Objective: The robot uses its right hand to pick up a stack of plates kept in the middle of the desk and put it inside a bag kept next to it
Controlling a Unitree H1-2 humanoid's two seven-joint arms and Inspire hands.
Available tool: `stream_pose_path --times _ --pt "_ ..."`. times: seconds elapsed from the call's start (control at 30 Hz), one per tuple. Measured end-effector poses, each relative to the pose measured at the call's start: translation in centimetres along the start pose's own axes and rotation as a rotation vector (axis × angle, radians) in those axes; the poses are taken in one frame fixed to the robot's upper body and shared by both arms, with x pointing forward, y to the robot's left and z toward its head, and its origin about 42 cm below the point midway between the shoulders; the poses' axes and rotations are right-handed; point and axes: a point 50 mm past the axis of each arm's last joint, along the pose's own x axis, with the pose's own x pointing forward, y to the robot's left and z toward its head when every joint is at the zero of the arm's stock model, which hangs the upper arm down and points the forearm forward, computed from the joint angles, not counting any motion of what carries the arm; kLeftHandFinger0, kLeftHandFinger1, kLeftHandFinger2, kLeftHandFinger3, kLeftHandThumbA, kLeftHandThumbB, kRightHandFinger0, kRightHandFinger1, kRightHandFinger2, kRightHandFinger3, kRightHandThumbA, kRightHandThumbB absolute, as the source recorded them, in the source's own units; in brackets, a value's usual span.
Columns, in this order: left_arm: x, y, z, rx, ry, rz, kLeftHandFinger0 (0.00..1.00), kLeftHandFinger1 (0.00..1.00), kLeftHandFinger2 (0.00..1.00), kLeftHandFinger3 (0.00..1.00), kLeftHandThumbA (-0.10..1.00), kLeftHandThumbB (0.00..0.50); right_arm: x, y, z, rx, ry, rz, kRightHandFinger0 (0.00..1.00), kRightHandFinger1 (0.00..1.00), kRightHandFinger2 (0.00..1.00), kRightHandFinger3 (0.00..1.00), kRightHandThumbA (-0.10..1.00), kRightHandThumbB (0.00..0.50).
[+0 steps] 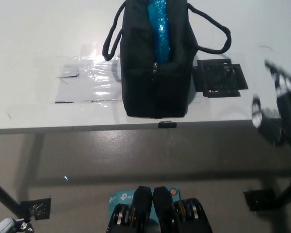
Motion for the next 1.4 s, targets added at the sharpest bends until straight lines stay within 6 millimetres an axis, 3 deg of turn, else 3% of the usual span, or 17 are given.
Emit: stream_pose_path --times 0.2,0.27,0.33,0.4,0.43,0.53,0.6,0.67,0.77,0.93,1.17,1.4 --pt "0.0 0.0 0.0 0.0 0.001 -0.001 0.9 0.94 0.99 1.0 -0.02 0.0 -2.3 3.5 -5.5 0.107 0.121 0.117 0.78 1.0 1.0 1.0 0.25 0.228" --pt "0.0 -0.1 0.0 0.0 0.002 -0.002 0.91 0.94 1.0 1.0 -0.01 0.0 -2.8 4.7 -7.2 0.155 0.158 0.144 0.71 0.98 1.0 1.0 0.23 0.215" --pt "0.0 0.0 0.0 0.0 0.001 -0.001 0.9 0.94 1.0 1.0 0.01 0.0 -3.2 5.7 -8.8 0.196 0.19 0.166 0.74 0.95 1.0 1.0 0.33 0.25" --pt "0.0 -0.1 0.0 0.0 0.001 -0.002 0.87 0.93 1.0 1.0 0.02 0.0 -3.4 6.8 -10.5 0.244 0.225 0.183 0.77 0.95 1.0 1.0 0.4 0.247" --pt "0.0 -0.1 0.0 0.0 0.001 -0.002 0.86 0.93 1.0 1.0 0.02 0.0 -3.7 7.3 -11.4 0.271 0.246 0.188 0.75 0.94 1.0 1.0 0.4 0.242" --pt "0.0 -0.1 0.0 0.0 0.001 -0.002 0.93 0.96 1.0 1.0 0.02 0.0 -4.2 8.4 -13.1 0.339 0.287 0.199 0.72 0.92 1.0 1.0 0.51 0.304" --pt "0.0 0.0 0.0 0.0 0.001 -0.002 0.94 0.95 1.0 1.0 0.01 0.0 -4.5 8.8 -13.7 0.38 0.3 0.197 0.66 0.86 0.96 1.0 0.54 0.293" --pt "0.0 0.0 0.0 0.0 0.002 -0.001 0.9 0.94 1.0 1.0 0.02 0.009 -4.6 8.9 -14.0 0.426 0.299 0.187 0.57 0.72 0.82 0.98 0.52 0.287" --pt "0.0 0.0 0.0 0.001 0.003 0.0 0.91 0.95 1.0 1.0 0.01 0.0 -4.4 8.8 -13.9 0.471 0.28 0.177 0.45 0.57 0.67 0.81 0.45 0.267" --pt "0.0 0.1 0.0 0.002 0.005 0.004 0.94 0.95 1.0 1.0 0.01 0.003 -3.8 8.5 -13.5 0.497 0.256 0.167 0.36 0.45 0.57 0.72 0.43 0.235" --pt "-0.1 0.2 -0.1 0.001 0.008 0.011 0.94 0.96 1.0 1.0 0.0 0.0 -3.6 8.4 -13.3 0.507 0.255 0.135 0.31 0.37 0.47 0.62 0.41 0.238" --pt "0.0 0.5 0.2 0.005 0.003 0.023 0.97 0.98 1.0 1.0 0.01 0.0 -3.4 8.4 -13.2 0.503 0.257 0.106 0.28 0.35 0.48 0.66 0.32 0.206"
